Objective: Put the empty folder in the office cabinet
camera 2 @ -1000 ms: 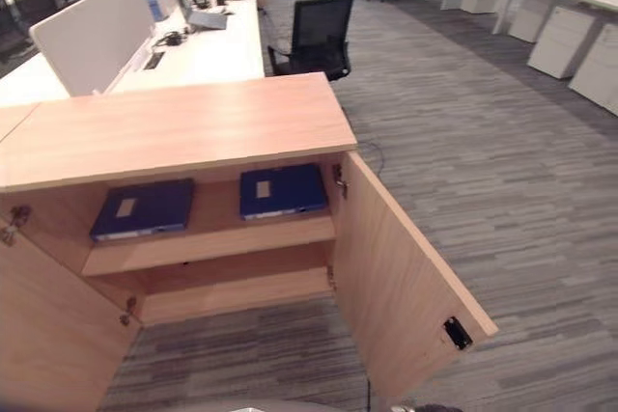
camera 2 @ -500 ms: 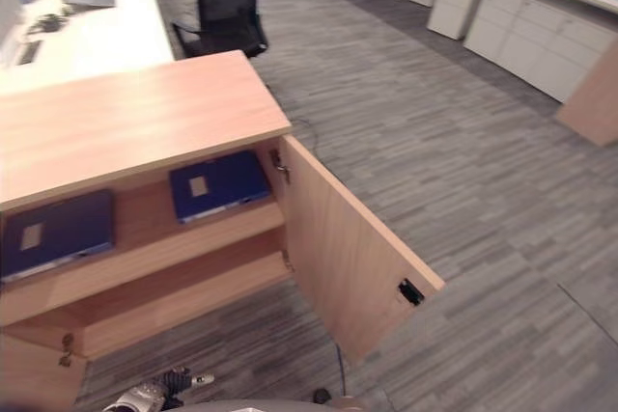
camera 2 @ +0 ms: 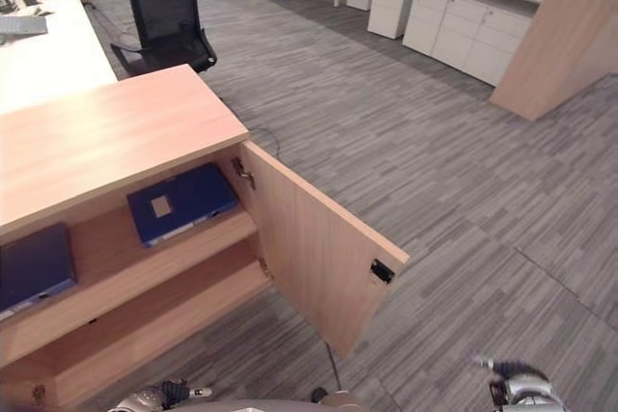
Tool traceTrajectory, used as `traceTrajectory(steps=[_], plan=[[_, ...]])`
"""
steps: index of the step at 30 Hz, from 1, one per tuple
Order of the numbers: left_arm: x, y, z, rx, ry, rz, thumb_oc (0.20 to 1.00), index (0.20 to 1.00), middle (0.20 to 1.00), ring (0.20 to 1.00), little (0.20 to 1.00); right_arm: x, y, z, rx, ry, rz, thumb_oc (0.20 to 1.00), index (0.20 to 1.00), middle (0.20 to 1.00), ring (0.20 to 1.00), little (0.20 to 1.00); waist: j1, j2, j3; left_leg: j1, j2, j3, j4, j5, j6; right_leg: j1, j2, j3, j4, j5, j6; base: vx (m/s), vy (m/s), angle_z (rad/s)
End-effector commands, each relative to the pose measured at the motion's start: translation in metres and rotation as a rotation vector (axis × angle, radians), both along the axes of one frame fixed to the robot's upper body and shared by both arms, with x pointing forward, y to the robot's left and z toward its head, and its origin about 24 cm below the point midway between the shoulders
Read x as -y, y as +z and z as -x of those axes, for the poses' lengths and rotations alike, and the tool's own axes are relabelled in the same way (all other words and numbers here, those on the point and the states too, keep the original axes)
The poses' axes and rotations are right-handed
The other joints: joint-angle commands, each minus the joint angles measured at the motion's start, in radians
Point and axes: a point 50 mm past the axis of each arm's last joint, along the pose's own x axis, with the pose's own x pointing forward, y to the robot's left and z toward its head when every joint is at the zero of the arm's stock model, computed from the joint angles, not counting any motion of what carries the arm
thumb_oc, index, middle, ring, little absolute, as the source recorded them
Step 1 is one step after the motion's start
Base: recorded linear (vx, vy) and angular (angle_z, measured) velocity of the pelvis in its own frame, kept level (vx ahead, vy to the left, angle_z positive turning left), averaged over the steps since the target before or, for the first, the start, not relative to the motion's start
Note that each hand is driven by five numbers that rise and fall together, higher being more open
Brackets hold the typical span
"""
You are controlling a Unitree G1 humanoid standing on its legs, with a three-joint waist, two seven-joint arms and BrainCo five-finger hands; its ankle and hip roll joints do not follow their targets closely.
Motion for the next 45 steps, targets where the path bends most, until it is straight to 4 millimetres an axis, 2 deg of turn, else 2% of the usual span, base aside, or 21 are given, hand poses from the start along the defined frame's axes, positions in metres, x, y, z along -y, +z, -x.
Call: traceTrajectory(steps=[1,3,13,18,20,30,34,38,40,41,43,44,45], plan=[[-0.002,-0.002,0.009,-0.024,0.044,-0.021,1.0,1.0,1.0,1.0,1.0,-0.002,0.015,-0.03,0.092,0.07,0.081,1.0,1.0,1.0,1.0,1.0,0.0,-0.048,-0.017,0.016,-0.038,-0.024,0.0,-0.096,0.039,0.083,-0.064,-0.067,-0.213,0.081,0.099,0.0,0.0,0.0],[-0.003,-0.002,0.012,-0.032,0.049,-0.02,1.0,1.0,1.0,1.0,1.0,-0.009,0.024,-0.047,0.15,0.149,0.099,1.0,1.0,1.0,1.0,1.0,0.006,-0.049,-0.015,0.013,-0.042,-0.033,-0.001,-0.095,0.041,0.084,-0.067,-0.075,-0.213,0.081,0.098,-0.03,0.028,0.02],[-0.003,-0.003,0.018,-0.05,0.039,-0.013,1.0,1.0,1.0,1.0,1.0,-0.033,0.022,-0.068,0.172,0.293,0.053,1.0,1.0,1.0,1.0,1.0,0.037,-0.052,-0.01,0.005,-0.05,-0.062,0.0,-0.088,0.044,0.094,-0.079,-0.104,-0.213,0.079,0.094,-0.01,0.006,0.06],[0.002,-0.004,0.014,-0.039,0.023,0.001,1.0,1.0,1.0,1.0,1.0,-0.044,0.029,-0.086,0.219,0.327,0.042,1.0,1.0,1.0,1.0,1.0,0.053,-0.05,-0.007,0.0,-0.052,-0.075,0.002,-0.084,0.045,0.098,-0.084,-0.119,-0.213,0.08,0.093,-0.02,0.005,0.09],[0.004,-0.003,0.01,-0.026,0.02,0.009,1.0,1.0,1.0,1.0,1.0,-0.063,0.033,-0.103,0.266,0.395,0.014,1.0,1.0,1.0,1.0,1.0,0.061,-0.048,-0.006,-0.002,-0.054,-0.079,0.002,-0.082,0.046,0.1,-0.085,-0.123,-0.213,0.081,0.092,0.0,0.0,0.0],[0.025,0.0,-0.011,0.059,-0.05,0.115,1.0,1.0,1.0,1.0,1.0,-0.091,0.04,-0.129,0.278,0.552,-0.028,1.0,1.0,1.0,1.0,1.0,0.093,-0.029,0.001,-0.008,-0.057,-0.105,0.005,-0.075,0.048,0.111,-0.091,-0.148,-0.213,0.077,0.089,-0.01,0.005,0.07],[0.028,0.002,-0.016,0.083,-0.061,0.144,1.0,1.0,1.0,1.0,1.0,-0.112,0.044,-0.14,0.294,0.646,-0.068,1.0,1.0,1.0,1.0,1.0,0.104,-0.024,0.006,-0.014,-0.055,-0.112,0.007,-0.071,0.047,0.11,-0.094,-0.159,-0.213,0.078,0.087,-0.01,0.004,0.01],[0.026,0.008,-0.023,0.126,-0.072,0.175,1.0,1.0,1.0,1.0,1.0,-0.151,0.053,-0.151,0.3,0.896,-0.128,1.0,1.0,1.0,1.0,1.0,0.117,-0.026,0.01,-0.021,-0.055,-0.119,0.008,-0.065,0.045,0.11,-0.094,-0.17,-0.213,0.073,0.085,0.0,0.0,0.0],[0.024,0.012,-0.026,0.15,-0.093,0.188,1.0,1.0,1.0,1.0,1.0,-0.165,0.057,-0.149,0.315,0.969,-0.195,1.0,1.0,1.0,1.0,1.0,0.122,-0.026,0.011,-0.023,-0.055,-0.122,0.006,-0.063,0.044,0.112,-0.096,-0.178,-0.213,0.071,0.084,0.0,-0.004,0.07],[0.022,0.005,-0.009,0.088,-0.076,0.167,1.0,1.0,1.0,1.0,1.0,-0.168,0.052,-0.146,0.299,0.975,-0.229,1.0,1.0,1.0,1.0,1.0,0.127,-0.029,0.012,-0.026,-0.055,-0.124,0.006,-0.06,0.042,0.113,-0.097,-0.183,-0.213,0.069,0.083,-0.02,-0.002,0.12],[0.019,-0.007,0.03,-0.045,-0.09,0.113,1.0,1.0,1.0,1.0,1.0,-0.189,0.051,-0.145,0.338,1.022,-0.32,1.0,1.0,1.0,1.0,1.0,0.141,-0.035,0.02,-0.031,-0.058,-0.138,0.008,-0.058,0.038,0.119,-0.099,-0.196,-0.213,0.063,0.083,-0.02,-0.004,0.16],[0.019,-0.007,0.03,-0.044,-0.09,0.113,1.0,1.0,1.0,1.0,1.0,-0.189,0.051,-0.146,0.339,1.023,-0.319,1.0,1.0,1.0,1.0,1.0,0.141,-0.036,0.018,-0.035,-0.058,-0.138,0.008,-0.056,0.037,0.115,-0.099,-0.195,-0.213,0.064,0.083,-0.02,-0.006,0.13],[0.014,-0.008,0.039,-0.077,-0.084,0.087,1.0,1.0,1.0,1.0,1.0,-0.195,0.052,-0.146,0.349,1.045,-0.354,1.0,1.0,1.0,1.0,1.0,0.148,-0.038,0.021,-0.04,-0.059,-0.141,0.008,-0.054,0.036,0.114,-0.101,-0.2,-0.213,0.064,0.084,-0.03,-0.007,0.06]])
